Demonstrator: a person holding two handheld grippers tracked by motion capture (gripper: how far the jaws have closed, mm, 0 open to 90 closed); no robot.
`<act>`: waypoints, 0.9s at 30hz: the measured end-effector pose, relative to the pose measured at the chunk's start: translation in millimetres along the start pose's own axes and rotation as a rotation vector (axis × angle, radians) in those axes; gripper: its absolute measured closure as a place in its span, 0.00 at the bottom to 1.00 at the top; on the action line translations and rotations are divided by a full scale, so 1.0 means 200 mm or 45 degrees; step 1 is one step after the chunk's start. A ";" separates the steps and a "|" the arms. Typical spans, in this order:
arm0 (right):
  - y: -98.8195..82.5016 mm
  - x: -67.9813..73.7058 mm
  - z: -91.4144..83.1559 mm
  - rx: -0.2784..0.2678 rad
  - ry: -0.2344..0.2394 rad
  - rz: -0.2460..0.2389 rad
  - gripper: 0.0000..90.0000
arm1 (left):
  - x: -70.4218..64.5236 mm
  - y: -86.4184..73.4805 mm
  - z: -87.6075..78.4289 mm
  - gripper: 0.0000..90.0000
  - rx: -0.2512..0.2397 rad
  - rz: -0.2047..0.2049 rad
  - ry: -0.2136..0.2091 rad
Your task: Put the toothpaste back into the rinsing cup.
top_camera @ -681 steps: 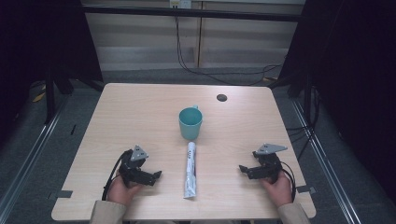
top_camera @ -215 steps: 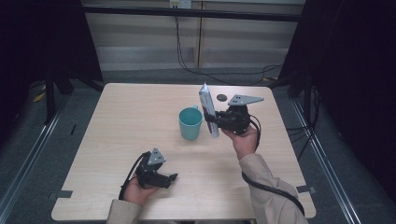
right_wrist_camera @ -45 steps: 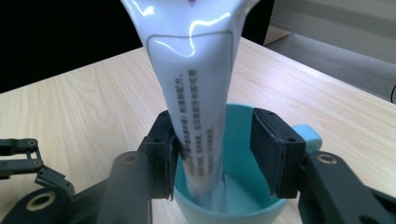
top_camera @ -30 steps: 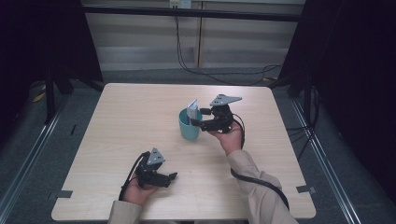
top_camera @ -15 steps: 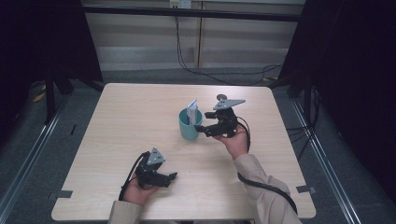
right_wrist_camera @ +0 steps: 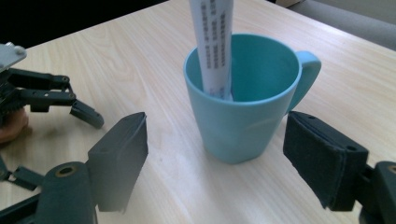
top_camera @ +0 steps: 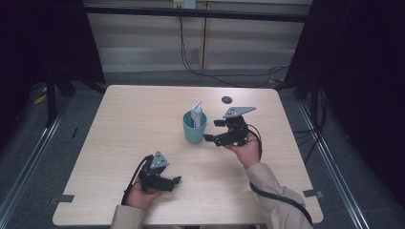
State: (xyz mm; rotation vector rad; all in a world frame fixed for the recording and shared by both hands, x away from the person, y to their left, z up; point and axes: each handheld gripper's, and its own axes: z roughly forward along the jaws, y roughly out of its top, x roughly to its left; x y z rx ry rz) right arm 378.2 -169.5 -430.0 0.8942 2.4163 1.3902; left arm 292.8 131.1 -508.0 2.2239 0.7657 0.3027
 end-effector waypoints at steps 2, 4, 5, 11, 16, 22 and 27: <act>-0.02 0.01 -0.02 0.017 -0.002 -0.017 0.24 | 0.00 0.00 0.00 0.18 0.000 0.001 0.000; -0.02 0.01 -0.03 0.022 -0.003 -0.021 0.24 | 0.00 0.00 0.00 0.18 0.001 0.001 -0.002; -0.03 0.01 -0.03 0.019 0.002 -0.025 0.24 | 0.00 0.00 0.00 0.18 0.001 0.001 -0.002; -0.05 0.02 -0.05 0.038 0.012 -0.047 0.24 | 0.00 0.00 0.00 0.18 0.002 0.002 -0.002; -0.06 0.04 -0.06 0.059 0.014 -0.070 0.22 | 0.00 0.00 0.00 0.18 0.003 0.001 -0.003; -0.09 0.06 -0.06 0.082 0.024 -0.091 0.22 | 0.00 0.00 0.00 0.18 0.002 0.001 -0.002; -0.13 0.06 -0.06 0.099 0.026 -0.094 0.20 | 0.00 0.00 0.00 0.18 0.004 0.001 0.002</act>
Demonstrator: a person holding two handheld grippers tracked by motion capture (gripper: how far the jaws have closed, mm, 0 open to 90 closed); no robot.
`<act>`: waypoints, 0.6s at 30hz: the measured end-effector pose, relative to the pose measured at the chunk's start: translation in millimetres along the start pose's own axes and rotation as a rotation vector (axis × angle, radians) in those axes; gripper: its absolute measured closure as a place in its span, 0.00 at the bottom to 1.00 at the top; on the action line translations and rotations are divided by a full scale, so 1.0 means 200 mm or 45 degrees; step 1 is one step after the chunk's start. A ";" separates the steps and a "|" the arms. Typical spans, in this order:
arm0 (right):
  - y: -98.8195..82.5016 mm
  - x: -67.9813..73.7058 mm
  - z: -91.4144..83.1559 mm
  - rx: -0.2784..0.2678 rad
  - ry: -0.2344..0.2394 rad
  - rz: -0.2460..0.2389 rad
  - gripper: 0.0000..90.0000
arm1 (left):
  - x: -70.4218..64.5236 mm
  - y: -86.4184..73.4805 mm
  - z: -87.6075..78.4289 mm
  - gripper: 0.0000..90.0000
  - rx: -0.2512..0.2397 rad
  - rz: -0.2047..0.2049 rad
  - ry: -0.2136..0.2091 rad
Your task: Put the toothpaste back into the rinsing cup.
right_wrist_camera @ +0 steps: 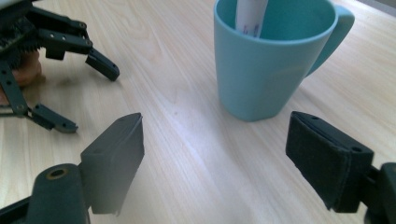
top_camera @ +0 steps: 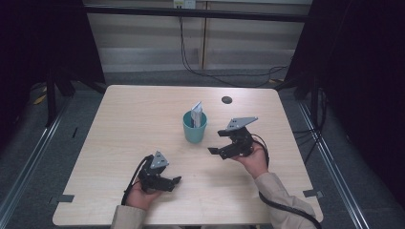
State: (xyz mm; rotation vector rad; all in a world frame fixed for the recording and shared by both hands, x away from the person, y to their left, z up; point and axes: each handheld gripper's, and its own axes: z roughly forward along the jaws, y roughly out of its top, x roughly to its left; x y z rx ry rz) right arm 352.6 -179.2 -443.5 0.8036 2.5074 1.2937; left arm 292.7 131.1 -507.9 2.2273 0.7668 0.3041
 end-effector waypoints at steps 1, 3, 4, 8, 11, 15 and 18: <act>-0.01 0.00 0.00 0.004 0.001 0.002 0.20 | 0.00 0.00 0.00 0.18 0.000 0.000 0.000; -0.03 0.01 0.00 0.014 0.002 -0.005 0.20 | 0.00 0.00 0.00 0.18 0.000 0.001 0.000; -0.04 0.01 0.00 0.020 0.001 -0.010 0.20 | 0.00 0.00 0.00 0.18 0.000 0.001 0.000; -0.07 0.02 0.00 0.032 0.005 -0.010 0.20 | 0.00 0.00 0.00 0.18 0.001 0.002 -0.003; -0.10 0.03 -0.01 0.044 0.005 -0.014 0.20 | 0.00 0.00 0.00 0.18 0.002 0.004 -0.001; -0.12 0.03 -0.02 0.060 -0.002 -0.023 0.20 | 0.00 0.00 0.00 0.18 0.001 0.000 -0.001; -0.15 0.04 -0.03 0.067 -0.006 -0.027 0.20 | 0.00 0.00 0.00 0.18 0.000 0.001 -0.001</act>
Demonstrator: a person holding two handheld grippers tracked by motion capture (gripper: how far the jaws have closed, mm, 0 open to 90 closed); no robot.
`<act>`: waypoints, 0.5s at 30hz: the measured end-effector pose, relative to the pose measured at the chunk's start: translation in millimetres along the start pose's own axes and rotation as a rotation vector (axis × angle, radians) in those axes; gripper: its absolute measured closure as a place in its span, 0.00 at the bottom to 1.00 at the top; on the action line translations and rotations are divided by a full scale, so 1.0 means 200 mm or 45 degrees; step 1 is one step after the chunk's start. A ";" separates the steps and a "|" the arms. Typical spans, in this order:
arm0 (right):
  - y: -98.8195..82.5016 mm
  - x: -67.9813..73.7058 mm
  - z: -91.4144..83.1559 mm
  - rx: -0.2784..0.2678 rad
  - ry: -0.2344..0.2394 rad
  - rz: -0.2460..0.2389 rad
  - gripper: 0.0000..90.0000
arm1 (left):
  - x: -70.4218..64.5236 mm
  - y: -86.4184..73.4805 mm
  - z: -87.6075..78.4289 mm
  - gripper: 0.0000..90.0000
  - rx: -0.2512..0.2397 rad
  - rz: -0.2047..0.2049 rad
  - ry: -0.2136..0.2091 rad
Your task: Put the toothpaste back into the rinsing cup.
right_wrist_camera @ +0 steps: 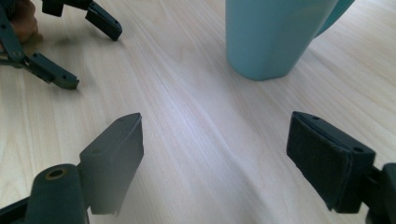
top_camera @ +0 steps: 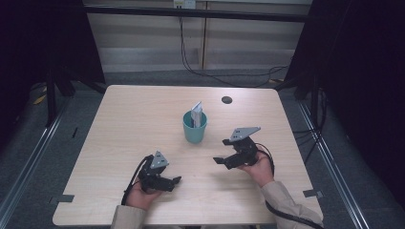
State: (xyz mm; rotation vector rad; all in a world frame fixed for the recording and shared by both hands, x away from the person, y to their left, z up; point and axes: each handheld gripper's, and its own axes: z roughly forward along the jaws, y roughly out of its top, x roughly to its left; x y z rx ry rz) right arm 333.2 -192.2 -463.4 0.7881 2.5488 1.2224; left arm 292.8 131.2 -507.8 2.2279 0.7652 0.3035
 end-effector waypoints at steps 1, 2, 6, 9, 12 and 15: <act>-0.01 0.00 0.00 0.005 -0.001 -0.001 0.20 | 0.00 0.00 0.00 0.18 0.001 0.001 0.000; -0.02 0.00 0.00 0.006 -0.001 0.000 0.20 | 0.00 0.00 0.00 0.18 0.001 0.001 -0.001; -0.05 0.00 -0.01 0.014 -0.003 0.002 0.20 | 0.00 0.00 0.00 0.18 0.000 0.001 0.000; -0.08 0.01 -0.01 0.033 -0.008 -0.004 0.20 | 0.00 0.00 0.00 0.18 0.000 0.001 0.000; -0.10 0.02 0.00 0.042 -0.007 -0.009 0.20 | 0.00 0.00 0.00 0.18 0.001 0.002 0.000; -0.12 0.03 0.00 0.055 -0.015 -0.018 0.20 | 0.00 0.00 0.00 0.18 0.001 0.000 0.000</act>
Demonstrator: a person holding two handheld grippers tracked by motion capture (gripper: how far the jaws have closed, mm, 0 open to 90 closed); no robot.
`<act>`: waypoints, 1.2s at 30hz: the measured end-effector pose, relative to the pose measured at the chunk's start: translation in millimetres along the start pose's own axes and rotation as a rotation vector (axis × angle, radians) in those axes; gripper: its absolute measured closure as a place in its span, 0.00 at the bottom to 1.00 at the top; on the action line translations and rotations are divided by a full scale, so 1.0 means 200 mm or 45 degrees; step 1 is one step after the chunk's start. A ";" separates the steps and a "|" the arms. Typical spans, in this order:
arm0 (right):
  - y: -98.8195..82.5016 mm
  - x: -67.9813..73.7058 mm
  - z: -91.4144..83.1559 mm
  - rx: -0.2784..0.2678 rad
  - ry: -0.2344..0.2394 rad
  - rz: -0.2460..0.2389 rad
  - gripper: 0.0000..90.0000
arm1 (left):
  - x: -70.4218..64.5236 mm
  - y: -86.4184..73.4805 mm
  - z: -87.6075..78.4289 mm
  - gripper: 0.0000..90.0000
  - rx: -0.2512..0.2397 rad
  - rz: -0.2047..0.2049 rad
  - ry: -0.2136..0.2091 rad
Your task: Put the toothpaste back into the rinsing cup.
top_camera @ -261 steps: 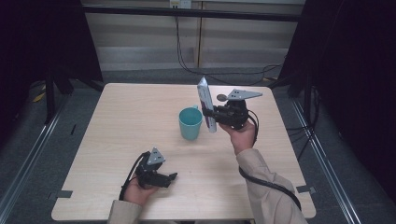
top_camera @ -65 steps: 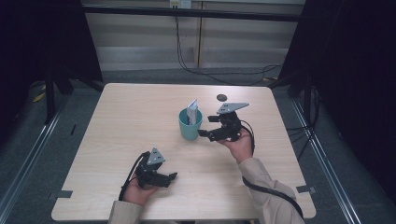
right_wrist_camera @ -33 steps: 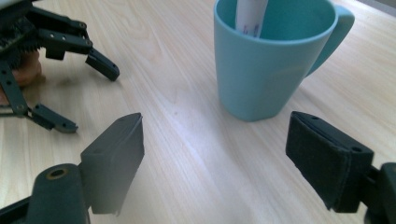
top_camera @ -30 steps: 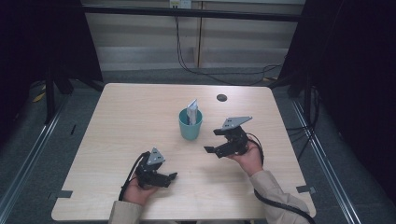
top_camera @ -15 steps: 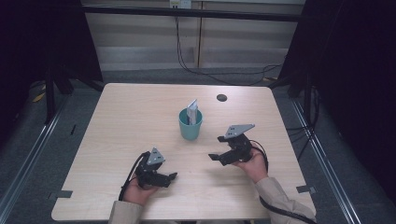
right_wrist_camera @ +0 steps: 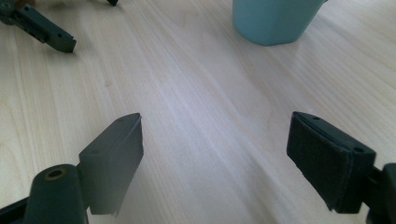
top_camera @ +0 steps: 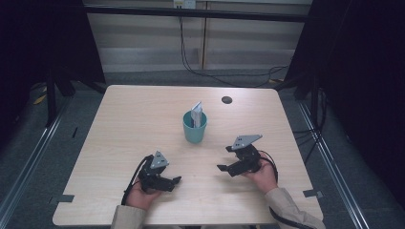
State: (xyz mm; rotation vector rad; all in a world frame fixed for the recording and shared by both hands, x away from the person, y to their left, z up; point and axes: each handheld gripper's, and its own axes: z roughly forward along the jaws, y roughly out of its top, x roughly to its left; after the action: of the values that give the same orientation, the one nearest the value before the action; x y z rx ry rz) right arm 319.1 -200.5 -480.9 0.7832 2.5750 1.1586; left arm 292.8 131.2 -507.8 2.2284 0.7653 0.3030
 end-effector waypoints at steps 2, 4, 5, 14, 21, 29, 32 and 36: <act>-0.01 0.01 0.00 0.005 0.000 -0.006 0.20 | 0.00 0.00 0.00 0.18 0.000 0.000 0.000; -0.02 0.01 0.00 0.013 -0.006 -0.010 0.20 | 0.00 0.00 0.00 0.18 0.000 0.001 0.000; -0.03 0.02 0.01 0.018 -0.009 -0.006 0.20 | 0.00 0.00 0.00 0.18 0.000 0.001 0.000; -0.08 0.02 0.02 0.026 -0.025 0.005 0.20 | 0.00 0.00 0.00 0.18 0.000 -0.001 -0.001; -0.10 0.04 0.03 0.039 -0.030 0.003 0.19 | 0.00 0.00 0.00 0.18 0.000 0.000 0.000; -0.13 0.03 0.03 0.053 -0.041 -0.001 0.19 | 0.00 0.00 0.00 0.18 -0.007 -0.004 -0.002; -0.15 0.03 0.03 0.065 -0.046 -0.001 0.19 | 0.00 0.00 0.00 0.18 -0.006 -0.003 -0.002; -0.16 0.03 0.03 0.051 -0.039 0.023 0.19 | 0.00 0.00 0.00 0.18 -0.008 -0.006 -0.002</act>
State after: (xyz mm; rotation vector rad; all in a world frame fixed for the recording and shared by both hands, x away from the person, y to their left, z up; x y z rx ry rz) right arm 304.9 -211.7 -509.0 0.8283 2.5786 1.0944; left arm 292.7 131.0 -508.1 2.2208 0.7677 0.3013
